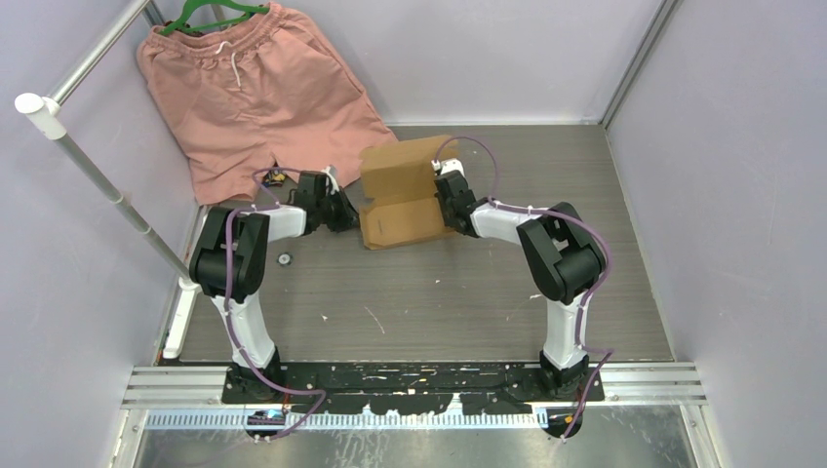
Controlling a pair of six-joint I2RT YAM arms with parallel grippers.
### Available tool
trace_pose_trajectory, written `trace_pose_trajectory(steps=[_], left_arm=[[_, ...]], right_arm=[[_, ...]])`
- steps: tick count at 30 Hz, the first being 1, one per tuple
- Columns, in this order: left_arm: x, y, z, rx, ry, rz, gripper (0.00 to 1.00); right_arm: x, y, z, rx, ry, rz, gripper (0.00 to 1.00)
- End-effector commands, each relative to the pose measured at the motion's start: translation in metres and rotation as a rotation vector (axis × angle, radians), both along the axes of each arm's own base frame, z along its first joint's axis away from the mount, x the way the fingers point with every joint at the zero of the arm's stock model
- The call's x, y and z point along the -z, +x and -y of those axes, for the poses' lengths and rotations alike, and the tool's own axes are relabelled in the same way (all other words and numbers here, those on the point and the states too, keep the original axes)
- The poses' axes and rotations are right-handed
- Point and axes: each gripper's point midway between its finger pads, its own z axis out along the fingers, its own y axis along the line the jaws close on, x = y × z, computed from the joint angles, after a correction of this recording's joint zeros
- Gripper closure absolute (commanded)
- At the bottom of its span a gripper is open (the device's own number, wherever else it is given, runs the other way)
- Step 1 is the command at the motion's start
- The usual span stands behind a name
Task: Fold the paper box
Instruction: Fold the paper box at the center of the board.
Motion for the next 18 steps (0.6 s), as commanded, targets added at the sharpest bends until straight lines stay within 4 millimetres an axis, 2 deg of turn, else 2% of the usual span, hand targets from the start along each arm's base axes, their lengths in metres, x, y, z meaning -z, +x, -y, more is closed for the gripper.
trace_pose_trajectory(steps=[1,12,18], left_arm=[[-0.041,0.015,0.012,0.014,-0.041,0.101,0.98],[-0.058,0.018,0.026,0.022,-0.129,0.136,0.98],[-0.057,0.013,0.036,0.038,-0.212,0.137,0.98]], right_arm=[[-0.006,-0.002,-0.012,-0.039,-0.029,0.001,0.88],[-0.005,-0.002,-0.015,-0.037,-0.039,-0.002,0.89],[-0.004,-0.002,-0.014,-0.035,-0.042,-0.006,0.89]])
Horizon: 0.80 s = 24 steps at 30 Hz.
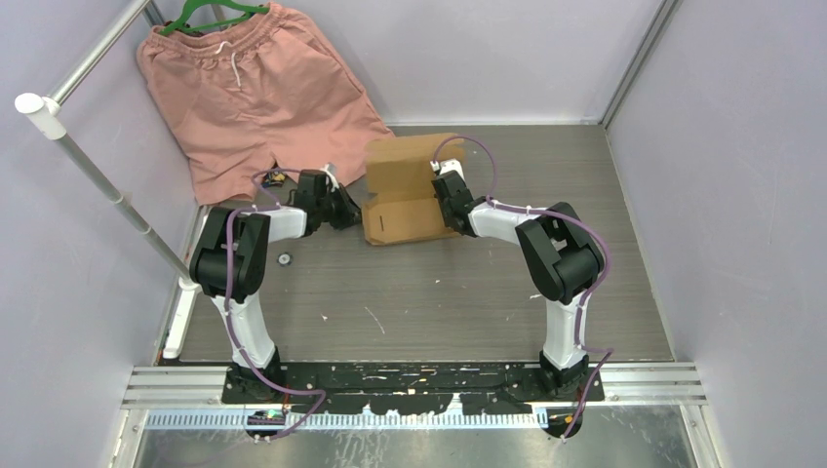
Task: Fold the paper box
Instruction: Fold the paper box at the center of the board.
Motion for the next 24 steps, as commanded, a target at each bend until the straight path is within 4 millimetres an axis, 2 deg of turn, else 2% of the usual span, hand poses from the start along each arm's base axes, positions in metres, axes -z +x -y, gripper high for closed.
trace_pose_trajectory(steps=[1,12,20,22,24], left_arm=[[-0.045,0.006,0.027,0.062,-0.146,0.129,0.98],[-0.032,-0.007,0.033,0.055,-0.232,0.077,0.98],[-0.025,-0.005,0.026,0.015,-0.159,-0.022,0.98],[-0.026,-0.004,0.025,0.023,-0.142,-0.022,0.98],[-0.024,-0.005,0.023,0.025,-0.127,-0.028,0.98]], right_arm=[[-0.004,0.001,-0.018,-0.057,0.006,-0.003,0.89],[-0.001,0.000,-0.020,-0.049,0.005,-0.001,0.89],[-0.003,-0.001,-0.018,-0.038,-0.023,0.005,0.89],[-0.003,-0.001,-0.019,-0.039,-0.019,0.003,0.86],[-0.007,-0.002,-0.023,-0.045,0.010,0.000,0.74]])
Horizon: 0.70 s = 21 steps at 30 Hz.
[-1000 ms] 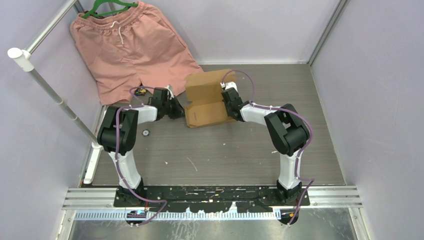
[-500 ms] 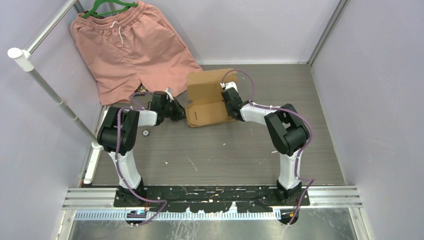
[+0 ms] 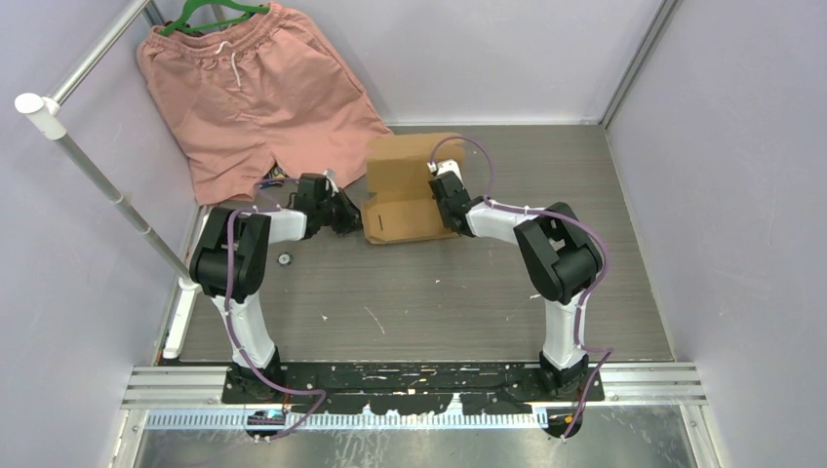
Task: Fold the paper box
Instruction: Fold the paper box at the center of the board.
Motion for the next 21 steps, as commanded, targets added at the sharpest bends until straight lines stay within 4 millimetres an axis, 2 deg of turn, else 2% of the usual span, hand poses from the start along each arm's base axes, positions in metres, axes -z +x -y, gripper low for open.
trace_pose_trajectory(steps=[1,5,10,16,21], left_arm=[[-0.024,0.008,0.012,0.053,-0.011,0.057,0.98],[-0.017,0.006,0.011,0.058,-0.002,0.046,0.98],[-0.008,0.005,0.010,0.067,0.009,0.036,0.98],[0.000,0.001,0.007,0.078,0.030,0.023,0.98],[0.005,-0.002,0.006,0.082,0.029,0.018,0.98]], right_arm=[[-0.008,-0.001,-0.024,-0.047,0.045,0.001,0.67],[-0.018,-0.003,-0.024,-0.049,0.065,0.003,0.51],[-0.031,-0.006,-0.021,-0.039,0.064,0.013,0.42],[-0.051,-0.009,-0.012,0.007,0.069,0.042,0.37],[-0.073,-0.011,-0.022,-0.003,0.145,0.074,0.37]])
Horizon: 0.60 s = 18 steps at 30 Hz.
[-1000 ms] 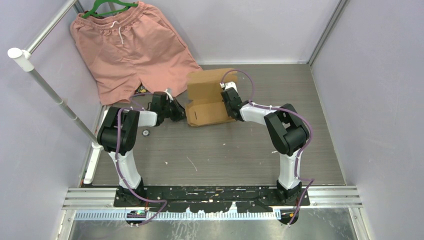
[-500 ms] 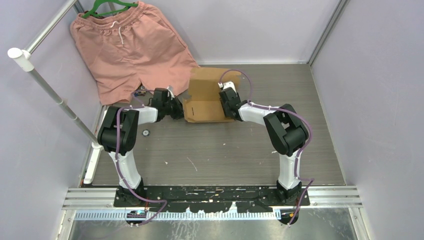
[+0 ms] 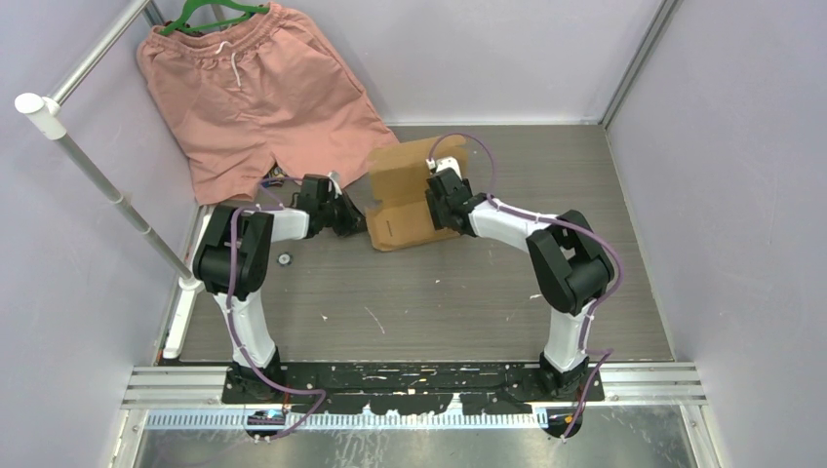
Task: Fold the paper box
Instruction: Fold the paper box at the center of the board.
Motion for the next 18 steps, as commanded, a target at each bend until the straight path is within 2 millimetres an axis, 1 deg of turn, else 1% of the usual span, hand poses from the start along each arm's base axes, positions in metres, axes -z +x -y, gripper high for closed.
trace_pose_trajectory(steps=[1,4,7,9,13,18], left_arm=[[-0.003,0.001,0.004,0.037,-0.009,0.027,0.99],[0.000,0.000,0.004,0.037,-0.008,0.024,0.99],[0.000,0.000,0.005,0.036,-0.013,0.023,0.99],[0.001,0.000,0.005,0.036,-0.013,0.022,0.99],[0.001,-0.001,0.004,0.035,-0.012,0.021,0.99],[0.005,-0.002,0.005,0.032,-0.017,0.015,0.99]], right_arm=[[-0.056,0.006,-0.021,-0.005,0.137,0.102,0.38],[-0.068,0.009,-0.034,-0.026,0.195,0.113,0.42],[-0.069,0.014,-0.051,-0.068,0.239,0.095,0.48],[-0.065,0.019,-0.061,-0.095,0.249,0.079,0.52],[-0.048,0.027,-0.074,-0.134,0.251,0.049,0.52],[-0.025,0.033,-0.078,-0.140,0.220,0.014,0.52]])
